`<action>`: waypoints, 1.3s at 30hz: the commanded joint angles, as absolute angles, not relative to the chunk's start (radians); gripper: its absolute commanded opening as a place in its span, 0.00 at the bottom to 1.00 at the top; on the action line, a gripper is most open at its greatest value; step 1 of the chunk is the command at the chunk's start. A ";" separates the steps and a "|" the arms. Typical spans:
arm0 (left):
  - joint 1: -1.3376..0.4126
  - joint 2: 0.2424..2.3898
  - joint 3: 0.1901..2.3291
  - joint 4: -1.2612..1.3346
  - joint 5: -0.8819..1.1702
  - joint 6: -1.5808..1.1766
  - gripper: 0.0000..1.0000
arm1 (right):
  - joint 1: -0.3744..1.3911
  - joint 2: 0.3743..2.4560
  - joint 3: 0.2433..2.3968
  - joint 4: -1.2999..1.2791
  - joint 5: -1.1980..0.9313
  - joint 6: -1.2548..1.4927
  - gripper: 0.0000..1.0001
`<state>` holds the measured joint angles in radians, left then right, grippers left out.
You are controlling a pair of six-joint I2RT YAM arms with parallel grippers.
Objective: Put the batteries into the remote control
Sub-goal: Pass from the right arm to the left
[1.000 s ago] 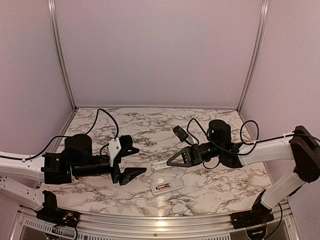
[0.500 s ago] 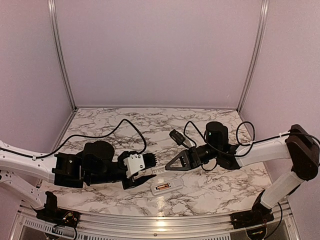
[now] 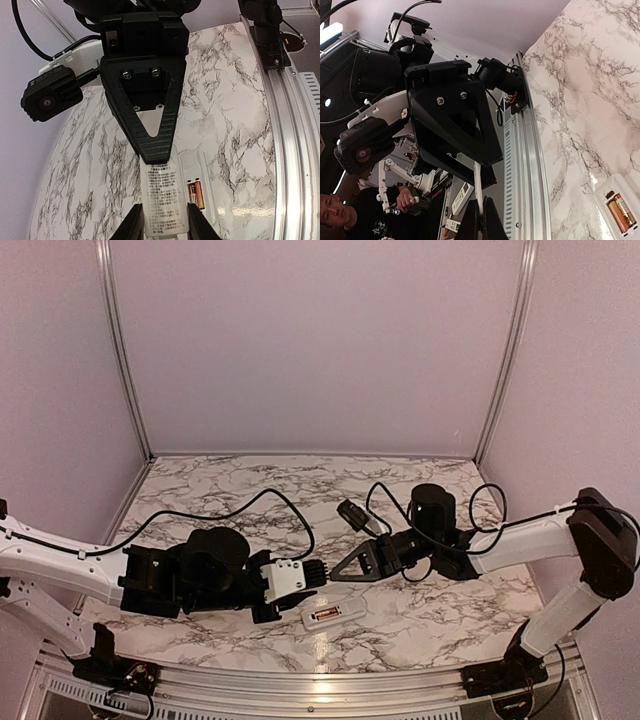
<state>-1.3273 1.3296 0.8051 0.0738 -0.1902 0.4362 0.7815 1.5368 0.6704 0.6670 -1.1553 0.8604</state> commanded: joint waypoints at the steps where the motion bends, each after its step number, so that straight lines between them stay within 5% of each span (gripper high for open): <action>1: -1.332 1.328 0.837 0.053 -0.204 0.443 0.27 | 0.790 1.556 0.670 0.695 -1.173 0.866 0.00; 5: -1.333 1.328 0.852 0.034 -0.215 0.434 0.19 | 0.789 1.568 0.670 0.697 -1.178 0.870 0.00; 10: -1.331 1.332 0.871 -0.025 -0.203 0.344 0.15 | 0.741 1.556 0.676 0.604 -1.162 0.791 0.33; 17: -1.305 1.427 0.960 -0.254 -0.102 0.137 0.16 | 0.594 1.478 0.736 0.067 -0.880 0.420 0.45; 22: -1.292 1.553 1.075 -0.404 -0.068 0.080 0.15 | 0.594 1.488 0.754 -0.077 -0.726 0.316 0.58; 32: -1.249 1.793 1.232 -0.526 -0.038 0.083 0.15 | 0.594 1.572 0.726 -0.078 -0.705 0.297 0.62; 39: -1.219 1.872 1.295 -0.544 -0.060 0.090 0.13 | 0.594 1.599 0.698 -0.025 -0.762 0.309 0.53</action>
<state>-1.2354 1.8503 1.2491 -0.5072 -0.0578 0.0887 0.5926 1.5852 0.7124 -0.0528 -0.7345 0.3103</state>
